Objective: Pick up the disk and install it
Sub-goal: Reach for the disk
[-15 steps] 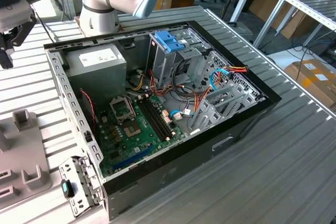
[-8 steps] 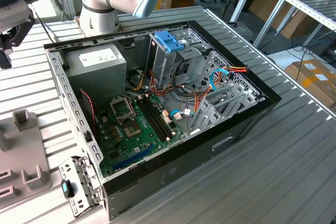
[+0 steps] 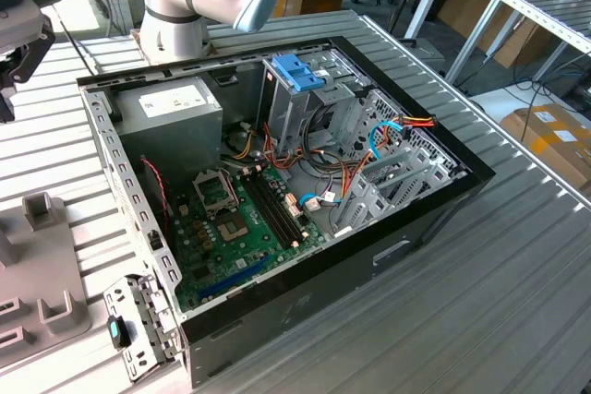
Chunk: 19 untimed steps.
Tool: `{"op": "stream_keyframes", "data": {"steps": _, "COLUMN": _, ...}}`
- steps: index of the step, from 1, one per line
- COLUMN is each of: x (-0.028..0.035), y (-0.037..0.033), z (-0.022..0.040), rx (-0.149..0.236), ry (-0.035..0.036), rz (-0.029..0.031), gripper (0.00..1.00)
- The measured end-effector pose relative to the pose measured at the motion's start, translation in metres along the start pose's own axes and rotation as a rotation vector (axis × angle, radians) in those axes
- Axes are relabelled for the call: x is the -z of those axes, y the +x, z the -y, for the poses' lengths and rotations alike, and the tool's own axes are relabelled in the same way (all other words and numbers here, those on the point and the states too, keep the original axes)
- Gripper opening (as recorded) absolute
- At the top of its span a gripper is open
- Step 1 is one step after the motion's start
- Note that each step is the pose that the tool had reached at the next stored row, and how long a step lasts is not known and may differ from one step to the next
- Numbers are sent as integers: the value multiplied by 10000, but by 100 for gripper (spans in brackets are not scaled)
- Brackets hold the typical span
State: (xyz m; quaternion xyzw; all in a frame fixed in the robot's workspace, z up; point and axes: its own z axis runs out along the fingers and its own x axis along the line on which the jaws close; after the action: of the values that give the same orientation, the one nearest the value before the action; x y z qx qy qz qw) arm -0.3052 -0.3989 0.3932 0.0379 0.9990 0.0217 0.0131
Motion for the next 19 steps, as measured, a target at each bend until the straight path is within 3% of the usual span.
{"op": "stream_keyframes", "data": {"steps": 19, "x": 1, "y": 56, "z": 4, "rx": 0, "ry": 0, "rz": 0, "gripper": 11}}
